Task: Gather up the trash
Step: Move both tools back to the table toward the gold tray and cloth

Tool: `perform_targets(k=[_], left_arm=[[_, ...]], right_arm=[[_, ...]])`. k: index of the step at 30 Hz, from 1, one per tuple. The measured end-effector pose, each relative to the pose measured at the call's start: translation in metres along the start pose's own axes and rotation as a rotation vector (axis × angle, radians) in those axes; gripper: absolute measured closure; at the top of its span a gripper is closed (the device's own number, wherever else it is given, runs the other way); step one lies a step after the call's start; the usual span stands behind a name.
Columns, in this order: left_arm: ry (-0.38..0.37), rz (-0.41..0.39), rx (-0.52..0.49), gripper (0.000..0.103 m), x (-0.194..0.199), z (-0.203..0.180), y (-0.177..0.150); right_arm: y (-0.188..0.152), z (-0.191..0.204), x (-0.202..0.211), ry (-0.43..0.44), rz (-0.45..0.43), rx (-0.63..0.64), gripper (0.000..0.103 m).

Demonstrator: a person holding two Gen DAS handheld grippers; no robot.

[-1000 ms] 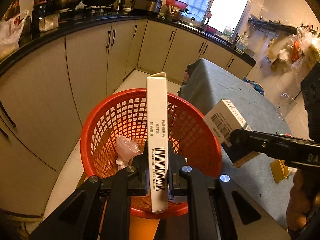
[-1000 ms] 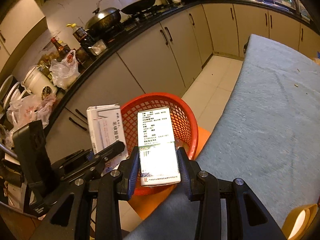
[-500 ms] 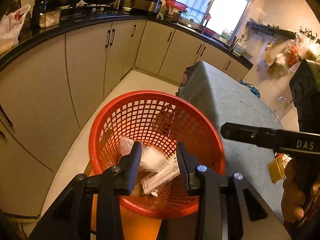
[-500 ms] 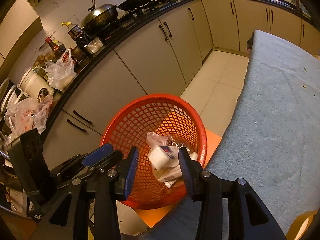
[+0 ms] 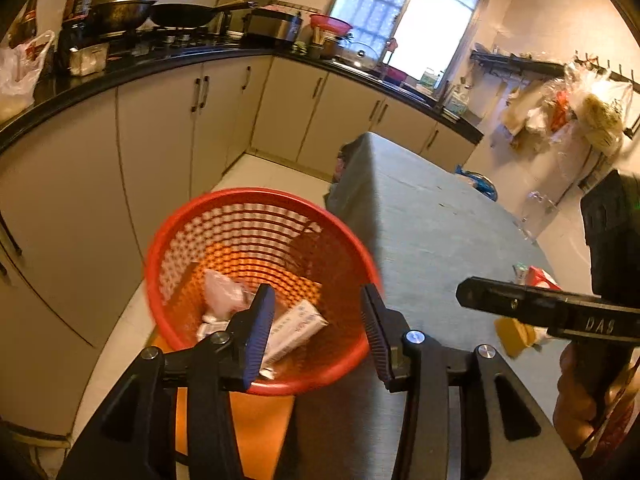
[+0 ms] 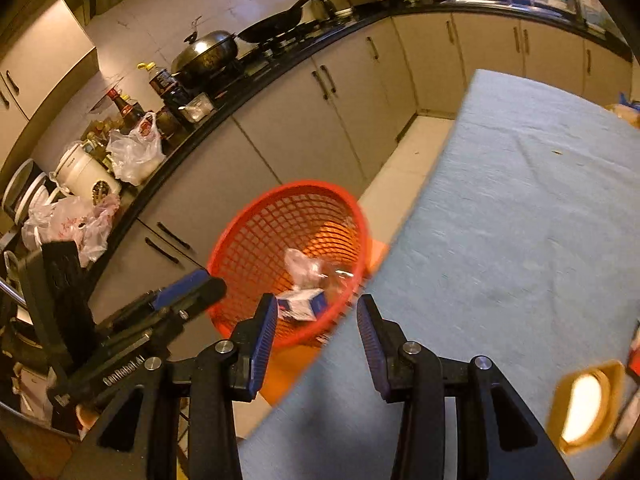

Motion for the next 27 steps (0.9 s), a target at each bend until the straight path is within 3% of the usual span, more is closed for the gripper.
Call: perform_targets(k=[19, 27], left_arm=[[-0.108, 0.152, -0.195, 0.06, -0.037, -0.164, -0.066], [-0.114, 0.251, -0.254, 0.059, -0.067, -0.218, -0.102]], right_arm=[[-0.098, -0.146, 0.168, -0.174, -0.182, -0.264, 0.058], [-0.137, -0.192, 0.197, -0.198, -0.209, -0.367, 0.058]])
Point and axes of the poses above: each gripper's, at about its wrist camera, not at the fingertips, and x roughly against the way its jaws point, z to its left, y to its top, the point moved 8 cm from there along -x, roughly the way its jaws point, and after that the axes turned 11 degrees about x, right-handed, at the moved point
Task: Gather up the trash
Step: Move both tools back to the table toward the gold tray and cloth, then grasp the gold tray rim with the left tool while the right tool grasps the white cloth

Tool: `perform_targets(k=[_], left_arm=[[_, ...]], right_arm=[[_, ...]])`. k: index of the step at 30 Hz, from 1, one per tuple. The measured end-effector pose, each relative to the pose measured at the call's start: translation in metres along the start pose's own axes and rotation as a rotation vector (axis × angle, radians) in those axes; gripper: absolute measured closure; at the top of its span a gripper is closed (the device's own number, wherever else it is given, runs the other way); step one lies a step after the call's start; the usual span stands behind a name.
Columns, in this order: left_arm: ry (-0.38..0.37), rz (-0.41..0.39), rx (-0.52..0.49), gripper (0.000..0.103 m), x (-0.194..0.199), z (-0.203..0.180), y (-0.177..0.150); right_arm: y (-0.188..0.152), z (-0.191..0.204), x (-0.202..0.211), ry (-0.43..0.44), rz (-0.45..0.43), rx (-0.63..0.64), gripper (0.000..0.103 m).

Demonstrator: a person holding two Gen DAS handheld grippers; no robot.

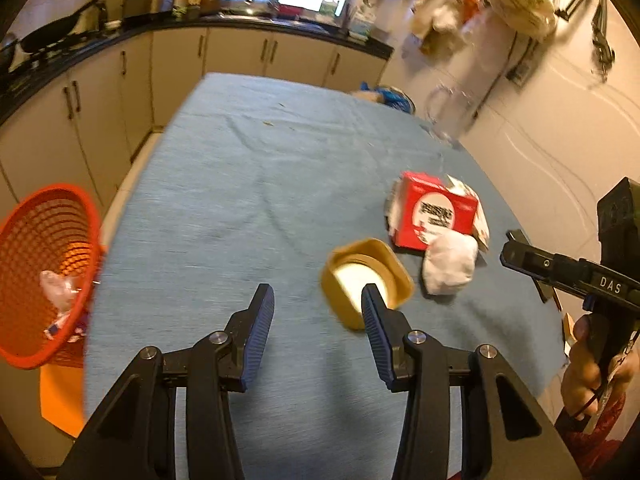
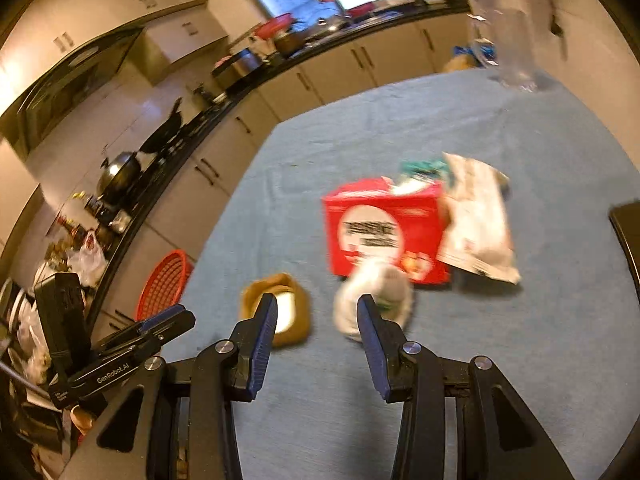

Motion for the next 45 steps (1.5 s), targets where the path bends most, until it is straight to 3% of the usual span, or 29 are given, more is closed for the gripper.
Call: perform_targets(k=[13, 15, 17, 20, 22, 24, 27, 36, 45], left_arm=[[0.079, 0.11, -0.019, 0.059, -0.066, -0.021, -0.002], [0.093, 0.11, -0.024, 0.064, -0.069, -0.02, -0.002], [0.117, 0.107, -0.034, 0.076, -0.072, -0.018, -0.004], [0.144, 0.107, -0.034, 0.086, -0.074, -0.012, -0.004], [0.134, 0.109, -0.028, 0.089, -0.073, -0.009, -0.005], [0.138, 0.105, -0.036, 0.094, -0.071, -0.008, -0.006], [0.127, 0.1, -0.035, 0.095, -0.069, -0.007, -0.007], [0.103, 0.06, -0.046, 0.095, -0.051, -0.013, -0.007], [0.111, 0.013, -0.028, 0.095, -0.027, -0.004, -0.002]], right_arm=[[-0.01, -0.034, -0.008, 0.015, 0.013, -0.064, 0.058], [-0.01, -0.03, -0.016, 0.022, 0.027, -0.059, 0.058], [-0.011, -0.025, -0.023, 0.024, 0.038, -0.052, 0.058], [-0.01, -0.019, -0.037, 0.022, 0.058, -0.042, 0.058], [-0.011, -0.02, -0.047, 0.01, 0.077, -0.047, 0.06], [-0.014, -0.022, -0.054, 0.005, 0.091, -0.053, 0.08], [-0.015, -0.026, -0.051, 0.0, 0.083, -0.057, 0.086], [-0.003, -0.008, -0.022, -0.009, -0.004, 0.009, 0.086], [-0.005, 0.002, -0.025, 0.007, -0.001, 0.018, 0.086]])
Point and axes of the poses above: each gripper's, at about its wrist camera, not at the fingertips, and x roughly against the way its jaws point, z to its left, y to its top, the point moved 8 cm from there along -x, roughly the way its jaws point, and after that the axes turned 11 degrees about x, right-handed, at the moved point
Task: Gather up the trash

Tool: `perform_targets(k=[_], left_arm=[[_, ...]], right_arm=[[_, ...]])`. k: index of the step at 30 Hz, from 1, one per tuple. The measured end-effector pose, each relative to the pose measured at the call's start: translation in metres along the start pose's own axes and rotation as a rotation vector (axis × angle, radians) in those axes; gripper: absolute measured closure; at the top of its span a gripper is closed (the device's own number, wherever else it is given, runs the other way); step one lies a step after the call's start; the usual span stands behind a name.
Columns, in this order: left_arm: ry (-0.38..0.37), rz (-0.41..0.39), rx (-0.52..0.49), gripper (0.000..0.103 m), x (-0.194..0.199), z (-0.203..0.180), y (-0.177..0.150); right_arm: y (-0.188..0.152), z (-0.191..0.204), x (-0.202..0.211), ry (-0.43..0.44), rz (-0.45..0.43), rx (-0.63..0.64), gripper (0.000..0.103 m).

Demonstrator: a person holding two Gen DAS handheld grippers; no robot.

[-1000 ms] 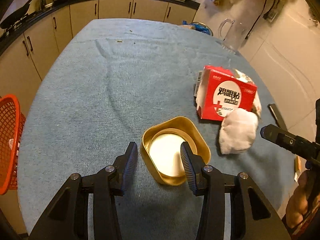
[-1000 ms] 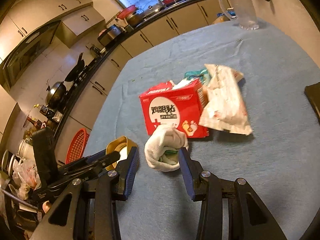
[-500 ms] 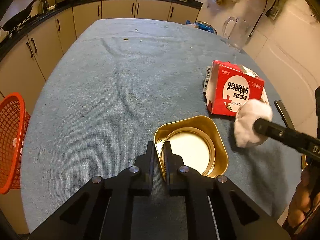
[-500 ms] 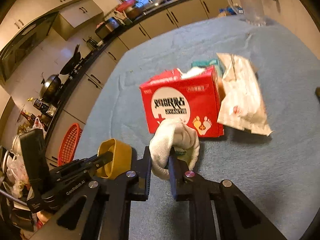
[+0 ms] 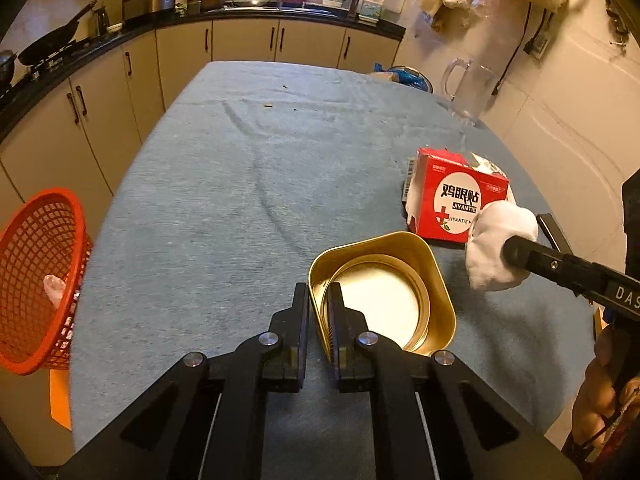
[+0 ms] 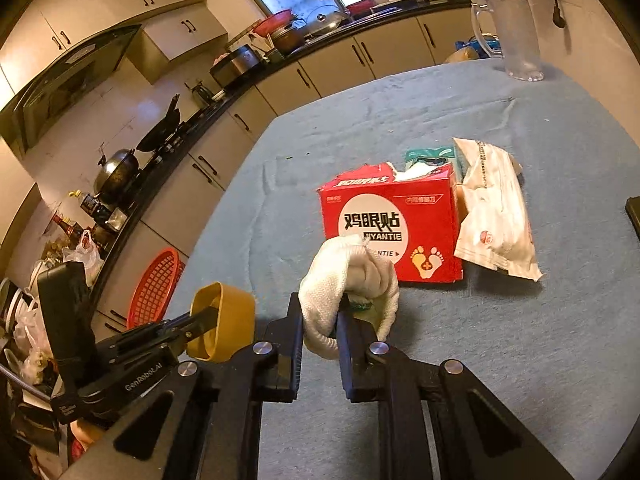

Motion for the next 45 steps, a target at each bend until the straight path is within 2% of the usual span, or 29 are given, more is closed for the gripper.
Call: perform_targets(k=[18, 29, 45], left_arm=[[0.01, -0.061, 0.039, 0.095, 0.03, 0.027, 0.003], [0.031, -0.112, 0.09, 0.095, 0.048, 0.058, 0.014], [0.09, -0.202, 0.223, 0.095, 0.086, 0.14, 0.031]], right_arm=[[-0.002, 0.022, -0.013, 0.03, 0.029, 0.038, 0.086], [0.005, 0.055, -0.028, 0.054, 0.054, 0.107, 0.086], [0.022, 0.132, -0.066, 0.125, 0.102, 0.24, 0.086]])
Point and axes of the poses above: each gripper's, at about its wrist camera, not at the fingertips, and x roughly against the way its jaws point, z to its left, y to its top, the point moved 8 cm from there along -x, roughly the way its jaws point, and after that the axes turned 11 degrees about x, right-handed, at the moved point
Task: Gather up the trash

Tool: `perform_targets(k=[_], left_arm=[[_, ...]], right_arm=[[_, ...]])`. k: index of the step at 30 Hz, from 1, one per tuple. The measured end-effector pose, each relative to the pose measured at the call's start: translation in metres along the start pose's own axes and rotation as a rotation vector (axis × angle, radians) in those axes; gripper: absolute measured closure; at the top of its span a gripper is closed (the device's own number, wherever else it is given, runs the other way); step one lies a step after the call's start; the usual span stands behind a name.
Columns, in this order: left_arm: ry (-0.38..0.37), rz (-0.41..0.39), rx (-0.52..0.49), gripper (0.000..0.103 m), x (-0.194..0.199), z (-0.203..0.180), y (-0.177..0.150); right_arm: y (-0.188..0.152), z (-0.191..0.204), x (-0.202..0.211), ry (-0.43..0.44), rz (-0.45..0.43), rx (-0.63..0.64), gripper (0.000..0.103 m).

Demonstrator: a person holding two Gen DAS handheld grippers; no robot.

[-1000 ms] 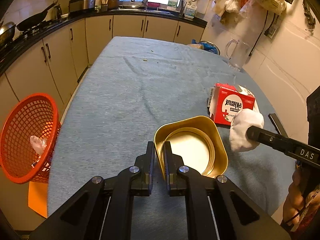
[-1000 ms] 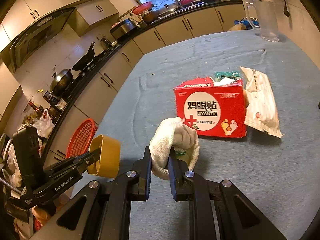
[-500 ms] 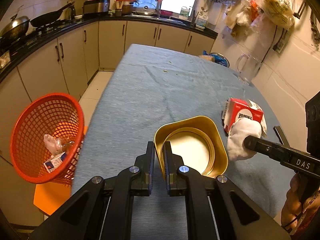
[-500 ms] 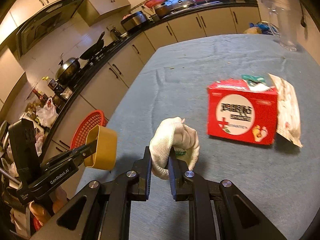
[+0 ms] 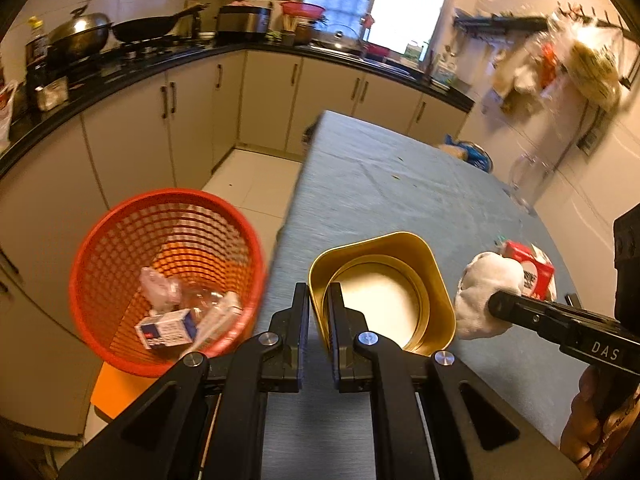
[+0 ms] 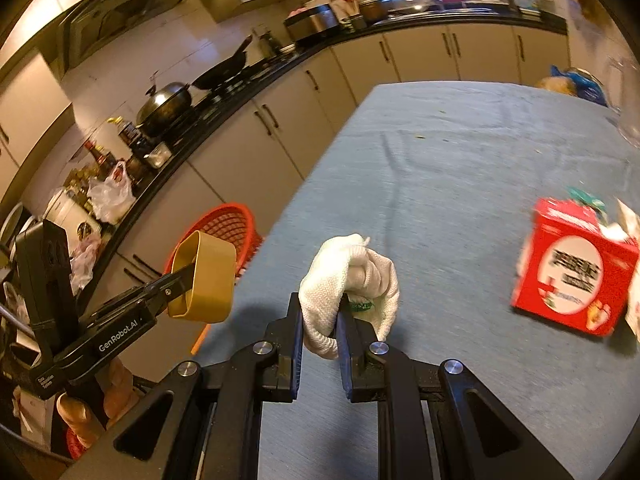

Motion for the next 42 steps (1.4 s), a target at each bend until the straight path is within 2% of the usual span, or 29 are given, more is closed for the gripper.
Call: perform_targets(k=[10, 21, 30, 42], left_arm=[[0.055, -0.058, 0.107, 0.095, 0.014, 0.065, 0.023], [0.127, -0.068, 0.184, 0.095, 0.013, 0.127, 0.022], [0.142, -0.049, 0.199, 0.095, 0.001, 0.149, 0.023], [0.168, -0.024, 0.187, 0.095, -0.015, 0.155, 0.015]], right_arm=[[0.029, 0.053, -0.03, 0.057, 0.012, 0.079, 0.086], [0.065, 0.096, -0.069, 0.111, 0.013, 0.124, 0.086], [0.081, 0.12, -0.103, 0.145, 0.039, 0.127, 0.086], [0.078, 0.126, -0.147, 0.147, 0.105, 0.128, 0.086]])
Point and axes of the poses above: each gripper's, at about its wrist camera, not at the fingertips, and x roughly against the way its jaws point, z to its left, y to its top, the point moved 8 cm from there along -x, roughly the way its jaws point, and after that the axes turned 11 degrees about x, right-handed, at the moved point
